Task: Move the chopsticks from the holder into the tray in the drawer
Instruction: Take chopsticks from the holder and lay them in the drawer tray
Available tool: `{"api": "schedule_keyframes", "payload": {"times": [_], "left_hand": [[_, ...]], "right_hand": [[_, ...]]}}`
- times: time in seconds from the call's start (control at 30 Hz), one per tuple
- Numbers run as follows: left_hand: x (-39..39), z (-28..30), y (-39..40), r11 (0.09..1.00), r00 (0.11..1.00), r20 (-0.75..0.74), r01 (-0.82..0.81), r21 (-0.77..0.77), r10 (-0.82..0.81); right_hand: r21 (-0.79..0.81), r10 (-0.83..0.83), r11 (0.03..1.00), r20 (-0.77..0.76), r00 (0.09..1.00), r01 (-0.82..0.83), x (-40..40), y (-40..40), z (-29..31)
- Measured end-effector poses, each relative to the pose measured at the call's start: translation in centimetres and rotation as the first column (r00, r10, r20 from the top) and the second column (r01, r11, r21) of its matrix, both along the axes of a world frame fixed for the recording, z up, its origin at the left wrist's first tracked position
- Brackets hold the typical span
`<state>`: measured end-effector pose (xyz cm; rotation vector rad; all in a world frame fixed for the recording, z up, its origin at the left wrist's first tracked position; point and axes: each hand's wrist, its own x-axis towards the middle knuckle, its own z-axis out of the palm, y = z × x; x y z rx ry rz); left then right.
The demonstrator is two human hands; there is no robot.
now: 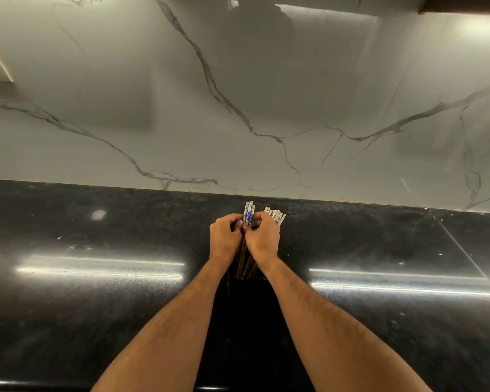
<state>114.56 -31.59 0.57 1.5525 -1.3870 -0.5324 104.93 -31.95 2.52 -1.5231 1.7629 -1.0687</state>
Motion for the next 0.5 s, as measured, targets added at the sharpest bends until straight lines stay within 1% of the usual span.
{"api": "schedule_keyframes", "payload": {"times": [0.1, 0.17, 0.33, 0.5], "left_hand": [[-0.1, 0.0, 0.2, 1.0, 1.0, -0.005, -0.009, 0.001, 0.009], [-0.1, 0.0, 0.3, 1.0, 1.0, -0.022, -0.018, -0.001, 0.018], [-0.3, 0.1, 0.6, 0.999, 0.999, -0.021, -0.028, -0.028, 0.028], [-0.6, 0.1, 0.9, 0.999, 0.999, -0.011, -0.046, -0.012, 0.046]], "right_hand": [[-0.003, 0.022, 1.0, -0.074, 0.997, -0.022, 0.1, 0.0, 0.0], [0.006, 0.025, 1.0, -0.079, 0.997, -0.025, 0.1, 0.0, 0.1], [0.031, 0.031, 0.999, 0.053, 0.998, -0.033, -0.3, 0.0, -0.1], [-0.004, 0.013, 1.0, 0.095, 0.995, -0.013, -1.0, 0.0, -0.3]]}}
